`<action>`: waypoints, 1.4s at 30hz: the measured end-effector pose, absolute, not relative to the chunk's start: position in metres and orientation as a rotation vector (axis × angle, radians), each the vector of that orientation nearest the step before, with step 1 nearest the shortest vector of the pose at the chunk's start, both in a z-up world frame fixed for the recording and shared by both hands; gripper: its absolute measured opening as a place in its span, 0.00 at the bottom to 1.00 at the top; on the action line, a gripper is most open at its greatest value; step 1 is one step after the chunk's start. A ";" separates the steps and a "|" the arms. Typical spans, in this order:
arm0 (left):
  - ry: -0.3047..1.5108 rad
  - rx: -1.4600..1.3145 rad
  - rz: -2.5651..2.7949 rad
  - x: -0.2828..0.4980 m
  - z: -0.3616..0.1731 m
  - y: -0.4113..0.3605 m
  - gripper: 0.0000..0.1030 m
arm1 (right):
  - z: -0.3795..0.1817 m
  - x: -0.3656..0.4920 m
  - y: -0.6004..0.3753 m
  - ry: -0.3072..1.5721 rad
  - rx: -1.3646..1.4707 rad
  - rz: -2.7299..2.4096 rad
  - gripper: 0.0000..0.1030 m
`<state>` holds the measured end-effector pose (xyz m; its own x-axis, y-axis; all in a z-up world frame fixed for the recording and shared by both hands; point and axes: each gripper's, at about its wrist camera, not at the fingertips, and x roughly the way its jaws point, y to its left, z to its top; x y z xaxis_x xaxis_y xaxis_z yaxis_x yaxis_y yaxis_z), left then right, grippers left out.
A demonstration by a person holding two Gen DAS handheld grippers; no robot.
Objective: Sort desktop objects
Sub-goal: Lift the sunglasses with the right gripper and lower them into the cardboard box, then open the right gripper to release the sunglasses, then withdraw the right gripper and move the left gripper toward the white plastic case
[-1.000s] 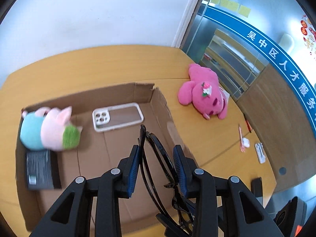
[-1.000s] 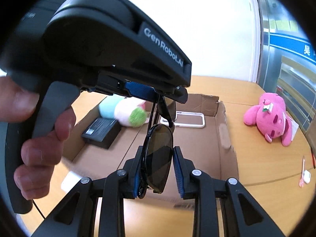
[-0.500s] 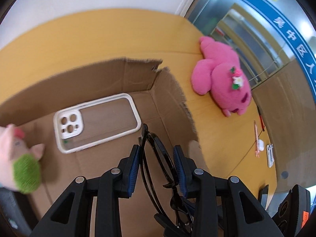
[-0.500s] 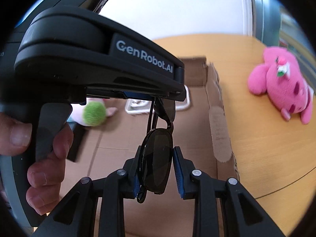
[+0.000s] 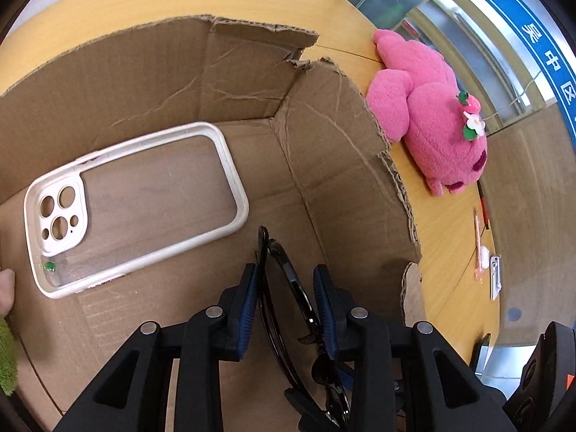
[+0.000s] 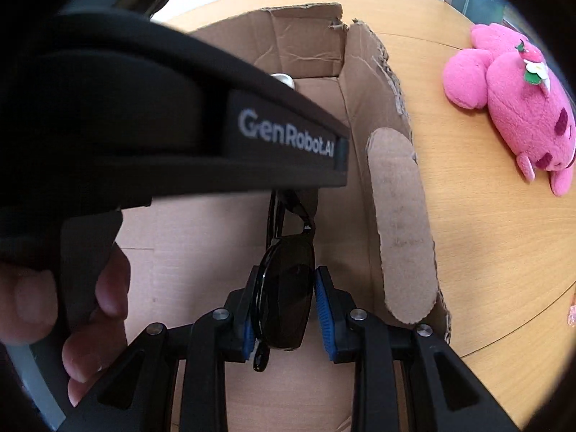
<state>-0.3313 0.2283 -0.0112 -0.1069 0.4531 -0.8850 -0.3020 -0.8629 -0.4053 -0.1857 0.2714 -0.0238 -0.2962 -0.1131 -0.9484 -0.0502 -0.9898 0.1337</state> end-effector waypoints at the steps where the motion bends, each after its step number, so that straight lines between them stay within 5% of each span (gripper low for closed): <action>1: -0.165 -1.689 2.009 -0.331 -0.012 0.228 0.35 | -0.024 -0.184 0.272 -0.218 1.840 -2.486 0.25; 9: -0.133 -1.593 2.121 -0.305 0.034 0.205 0.52 | -0.002 -0.151 0.259 -0.102 1.669 -2.569 0.41; 10: -0.126 -1.548 2.151 -0.296 0.047 0.199 0.55 | 0.007 -0.139 0.256 -0.042 1.607 -2.618 0.45; 12: -0.106 -1.445 2.221 -0.272 0.077 0.183 0.60 | 0.026 -0.114 0.250 0.078 1.473 -2.738 0.71; 18: -0.049 -1.092 2.488 -0.182 0.152 0.121 0.73 | 0.087 -0.037 0.232 0.094 1.064 -2.900 0.77; 23: 0.093 -0.741 2.897 -0.086 0.182 0.068 0.94 | 0.107 -0.001 0.214 0.182 0.829 -2.982 0.81; 30: 0.068 -0.634 3.121 -0.003 0.172 0.020 0.94 | 0.099 0.007 0.194 0.010 0.826 -2.882 0.81; 42: -0.123 -0.701 3.159 0.040 0.141 -0.008 0.94 | 0.097 0.029 0.178 0.171 0.871 -2.934 0.81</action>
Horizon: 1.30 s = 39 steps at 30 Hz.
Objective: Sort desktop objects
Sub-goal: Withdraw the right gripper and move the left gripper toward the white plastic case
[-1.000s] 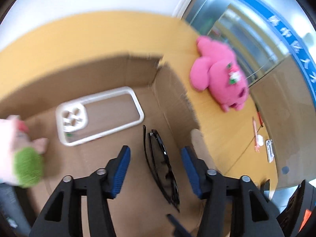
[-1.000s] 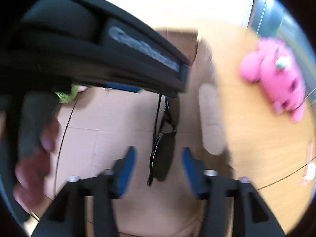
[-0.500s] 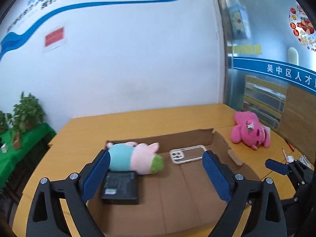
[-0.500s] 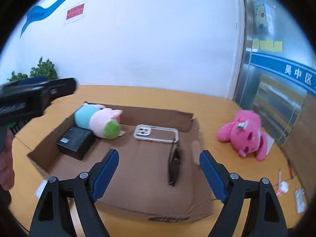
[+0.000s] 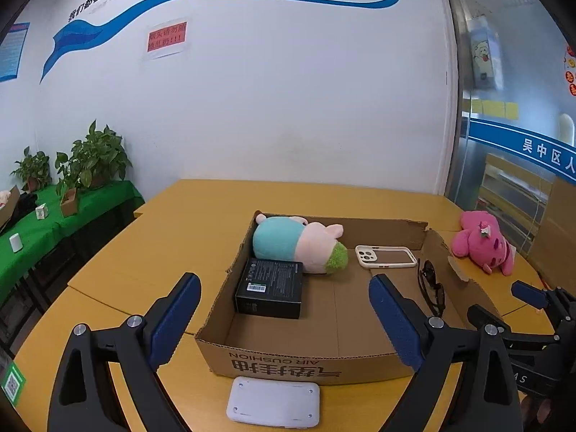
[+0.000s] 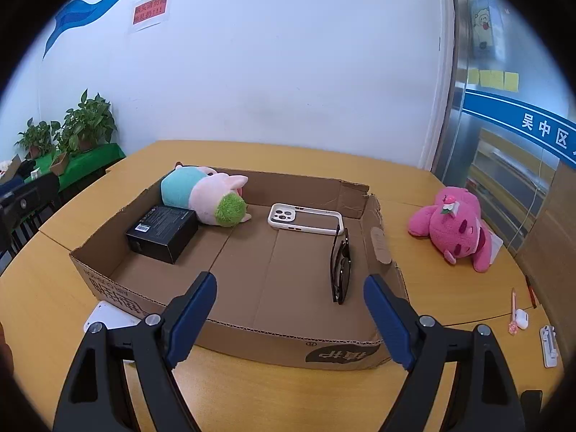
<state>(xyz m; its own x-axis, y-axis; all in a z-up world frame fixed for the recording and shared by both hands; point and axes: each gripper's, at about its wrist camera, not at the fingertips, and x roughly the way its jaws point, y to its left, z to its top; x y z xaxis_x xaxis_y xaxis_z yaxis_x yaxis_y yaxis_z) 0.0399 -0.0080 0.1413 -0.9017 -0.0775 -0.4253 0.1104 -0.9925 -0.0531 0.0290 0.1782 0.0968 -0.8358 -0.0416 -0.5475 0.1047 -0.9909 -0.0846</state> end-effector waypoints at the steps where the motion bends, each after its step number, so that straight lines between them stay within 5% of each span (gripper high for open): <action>1: 0.121 0.676 -2.985 0.038 0.140 -0.007 0.94 | 0.097 0.029 0.178 0.175 0.873 -2.938 0.81; 39: 0.209 1.070 -3.014 0.020 0.097 -0.034 0.94 | 0.063 0.022 0.151 0.103 1.036 -2.660 0.81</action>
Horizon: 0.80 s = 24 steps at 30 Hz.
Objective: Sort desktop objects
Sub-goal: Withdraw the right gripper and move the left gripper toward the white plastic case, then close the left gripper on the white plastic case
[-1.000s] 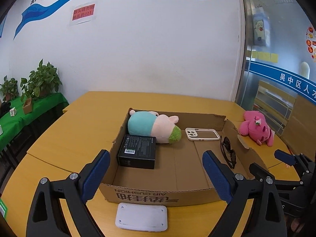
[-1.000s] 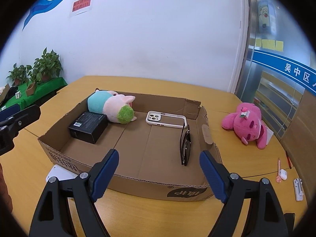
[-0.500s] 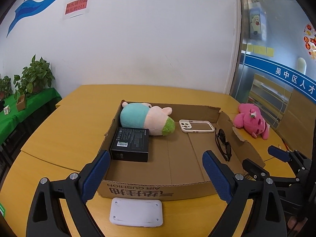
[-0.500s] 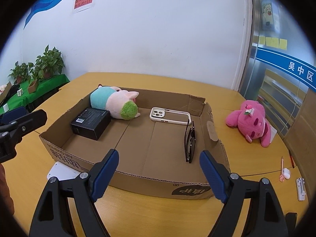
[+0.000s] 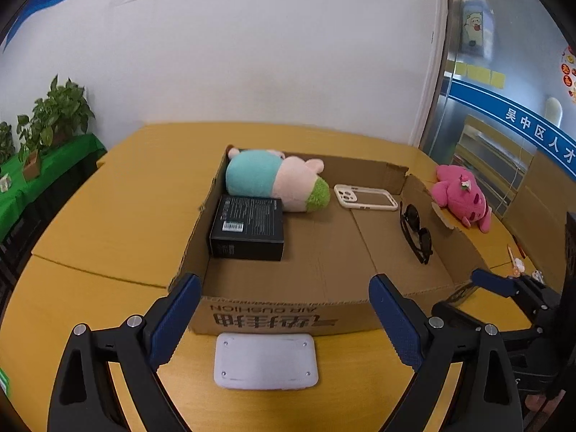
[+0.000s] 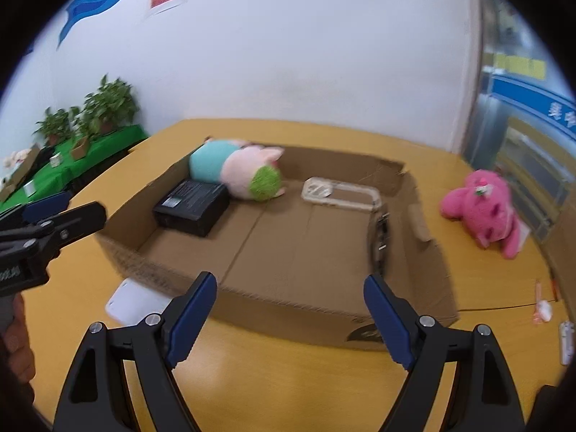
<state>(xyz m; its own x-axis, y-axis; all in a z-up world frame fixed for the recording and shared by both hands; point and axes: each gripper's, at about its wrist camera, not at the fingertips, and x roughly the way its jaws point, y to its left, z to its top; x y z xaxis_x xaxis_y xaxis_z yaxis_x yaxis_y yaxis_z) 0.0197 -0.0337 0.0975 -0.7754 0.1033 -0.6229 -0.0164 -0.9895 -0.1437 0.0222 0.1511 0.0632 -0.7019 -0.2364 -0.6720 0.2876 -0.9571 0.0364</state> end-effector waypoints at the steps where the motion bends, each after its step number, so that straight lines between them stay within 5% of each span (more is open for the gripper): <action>1: -0.233 -1.074 2.864 0.019 0.090 -0.044 0.94 | 0.058 0.021 0.147 0.076 1.059 -2.606 0.81; 5: -0.257 -1.222 2.820 0.019 0.060 -0.071 0.94 | 0.018 0.014 0.125 -0.156 1.183 -2.238 0.82; 16: -0.428 -1.408 2.474 -0.009 -0.008 -0.092 0.91 | -0.043 -0.025 0.075 -0.268 1.334 -2.057 0.81; 19: -0.481 -1.424 2.397 -0.018 -0.017 -0.090 0.74 | -0.044 -0.028 0.071 -0.264 1.301 -2.040 0.80; 24: -0.461 -1.426 2.387 -0.016 -0.017 -0.083 0.64 | -0.043 -0.023 0.068 -0.190 1.271 -2.066 0.80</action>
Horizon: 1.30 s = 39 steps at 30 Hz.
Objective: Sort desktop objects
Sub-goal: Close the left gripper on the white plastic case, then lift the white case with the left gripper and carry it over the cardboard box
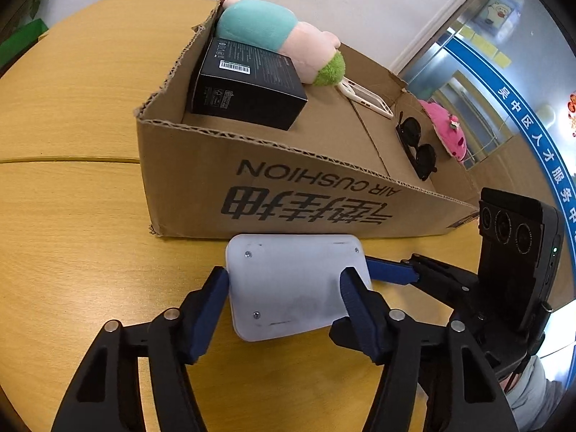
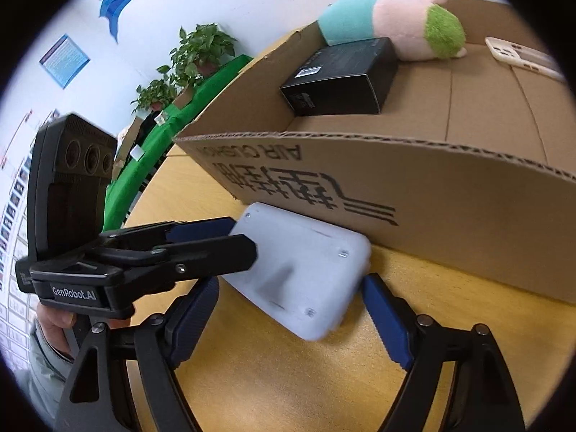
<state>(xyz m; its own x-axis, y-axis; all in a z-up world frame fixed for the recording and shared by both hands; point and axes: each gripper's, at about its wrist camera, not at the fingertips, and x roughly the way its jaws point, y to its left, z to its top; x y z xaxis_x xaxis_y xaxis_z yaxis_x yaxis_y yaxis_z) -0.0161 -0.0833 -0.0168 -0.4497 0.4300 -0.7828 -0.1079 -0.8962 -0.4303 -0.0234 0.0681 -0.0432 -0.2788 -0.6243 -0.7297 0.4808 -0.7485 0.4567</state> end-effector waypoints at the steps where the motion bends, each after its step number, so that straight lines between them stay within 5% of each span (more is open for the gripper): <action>1: -0.466 -1.426 2.387 -0.015 -0.017 -0.083 0.63 | -0.043 -0.022 0.068 -0.187 1.269 -2.069 0.80; 9: -0.454 -1.454 2.348 -0.007 -0.021 -0.066 0.36 | -0.044 -0.007 0.092 -0.178 1.255 -2.139 0.77; 11: -0.429 -1.484 2.317 -0.007 -0.023 -0.058 0.41 | -0.045 -0.001 0.104 -0.170 1.256 -2.143 0.76; 14: -0.417 -1.510 2.322 -0.008 -0.028 -0.053 0.63 | -0.045 0.004 0.119 -0.175 1.267 -2.110 0.76; 16: -0.391 -1.512 2.331 -0.008 -0.026 -0.050 0.66 | -0.044 0.005 0.126 -0.170 1.267 -2.082 0.76; 20: -0.368 -1.512 2.279 -0.006 -0.027 -0.034 0.54 | -0.044 0.002 0.124 -0.151 1.262 -2.045 0.76; 24: -0.395 -1.503 2.294 -0.001 -0.027 -0.034 0.50 | -0.044 0.017 0.101 0.069 1.216 -2.166 0.76; 29: -0.400 -1.490 2.348 0.008 -0.017 -0.033 0.36 | -0.039 0.033 0.102 0.134 1.146 -2.263 0.65; 32: -0.386 -1.489 2.350 0.009 -0.009 -0.026 0.36 | -0.030 0.037 0.102 0.198 1.094 -2.339 0.54; 39: -0.383 -1.409 2.388 0.010 0.018 -0.012 0.37 | -0.002 0.036 0.118 0.158 0.989 -2.437 0.53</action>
<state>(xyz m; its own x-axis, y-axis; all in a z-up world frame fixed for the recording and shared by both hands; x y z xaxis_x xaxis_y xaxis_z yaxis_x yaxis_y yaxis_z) 0.0099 -0.0124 0.0180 -0.4497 0.4204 -0.7881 -0.1526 -0.9055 -0.3960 0.0359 0.1177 -0.0019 -0.6105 -0.4068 -0.6796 0.4910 -0.8676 0.0783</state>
